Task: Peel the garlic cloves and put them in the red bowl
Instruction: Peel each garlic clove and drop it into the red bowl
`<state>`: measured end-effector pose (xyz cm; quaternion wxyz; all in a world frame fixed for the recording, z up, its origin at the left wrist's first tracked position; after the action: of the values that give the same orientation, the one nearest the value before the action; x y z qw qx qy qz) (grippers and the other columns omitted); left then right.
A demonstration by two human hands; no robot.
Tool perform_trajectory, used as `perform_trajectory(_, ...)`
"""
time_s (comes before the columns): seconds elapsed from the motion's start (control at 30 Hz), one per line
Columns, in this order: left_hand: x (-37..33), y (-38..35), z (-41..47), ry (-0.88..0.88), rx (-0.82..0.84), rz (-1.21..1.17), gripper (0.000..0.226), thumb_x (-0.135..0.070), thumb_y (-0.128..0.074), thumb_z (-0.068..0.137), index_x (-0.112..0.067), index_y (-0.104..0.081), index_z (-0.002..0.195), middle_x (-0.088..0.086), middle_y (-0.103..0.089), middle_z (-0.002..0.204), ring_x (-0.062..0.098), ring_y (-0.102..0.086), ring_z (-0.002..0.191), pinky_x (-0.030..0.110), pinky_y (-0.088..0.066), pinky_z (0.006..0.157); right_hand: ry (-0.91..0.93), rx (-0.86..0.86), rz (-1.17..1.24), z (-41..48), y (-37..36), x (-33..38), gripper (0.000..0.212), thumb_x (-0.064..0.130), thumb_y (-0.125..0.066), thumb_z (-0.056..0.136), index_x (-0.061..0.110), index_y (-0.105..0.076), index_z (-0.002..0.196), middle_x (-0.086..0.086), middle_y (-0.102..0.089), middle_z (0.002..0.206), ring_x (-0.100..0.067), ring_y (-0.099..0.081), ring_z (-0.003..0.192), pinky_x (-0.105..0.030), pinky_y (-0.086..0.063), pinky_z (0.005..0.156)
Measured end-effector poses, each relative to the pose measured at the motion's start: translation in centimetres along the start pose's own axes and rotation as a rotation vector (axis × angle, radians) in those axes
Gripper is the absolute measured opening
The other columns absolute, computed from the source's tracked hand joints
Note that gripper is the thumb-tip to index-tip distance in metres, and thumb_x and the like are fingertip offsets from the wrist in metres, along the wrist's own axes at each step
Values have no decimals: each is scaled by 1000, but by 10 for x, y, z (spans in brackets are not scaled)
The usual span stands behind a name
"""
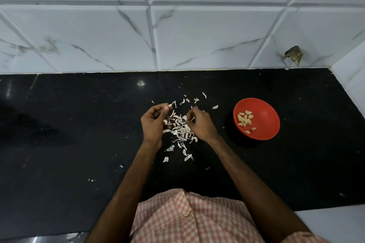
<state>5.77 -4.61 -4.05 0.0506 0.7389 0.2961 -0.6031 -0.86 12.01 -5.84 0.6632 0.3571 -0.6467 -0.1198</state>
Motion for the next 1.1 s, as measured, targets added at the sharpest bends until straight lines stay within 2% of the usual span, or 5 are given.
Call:
perform_trajectory(0.27,5,10,3,-55,15,103,18,-4,-73,89,-13,-70,104,1,-76,93,11,-69,78,26,-55,53,-59,-27,159,-5,15,-4,25,20,-52,105,10,-72,115,2,-74,108,-6,-68,97,-11,-51,83)
perform_trajectory(0.47,11,-26,-5,-203,174,443,30,4,-78,80,-12,-70,104,-3,-78,98,12,-74,96,38,-61,83,-466,71,1144,-24,-5,1,40,30,-39,110,2,-67,116,-13,-73,113,-21,-72,98,-28,-59,84)
perform_trajectory(0.7,12,-61,-14,-394,227,582,26,-7,-74,88,-19,-72,110,-10,-74,107,14,-69,90,32,-58,83,-628,-77,1680,-43,26,-24,38,24,-43,108,-8,-60,120,-24,-68,120,-30,-69,109,-36,-61,87)
perform_trajectory(0.9,68,-55,-11,-246,396,1395,23,-33,-66,96,-29,-70,119,-2,-66,116,19,-62,108,34,-50,82,-650,-362,1556,-50,97,-90,39,29,-41,109,-2,-63,116,-21,-63,135,-31,-57,131,-39,-45,109)
perform_trajectory(1.1,88,-64,-20,-170,482,1497,29,-19,-67,92,-30,-68,119,-4,-62,117,20,-63,107,34,-51,83,-669,-449,1280,-49,129,-125,47,39,-48,104,9,-58,139,-8,-55,146,-26,-41,144,-44,-27,122)
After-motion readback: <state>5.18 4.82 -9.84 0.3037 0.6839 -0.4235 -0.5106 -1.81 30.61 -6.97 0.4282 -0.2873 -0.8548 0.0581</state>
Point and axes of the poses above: each hand's wrist, its own z-axis towards the middle knuckle, its own y-axis out of the back of the hand, x = y × z, the point moved 6 cm from there along z, towards the middle knuckle
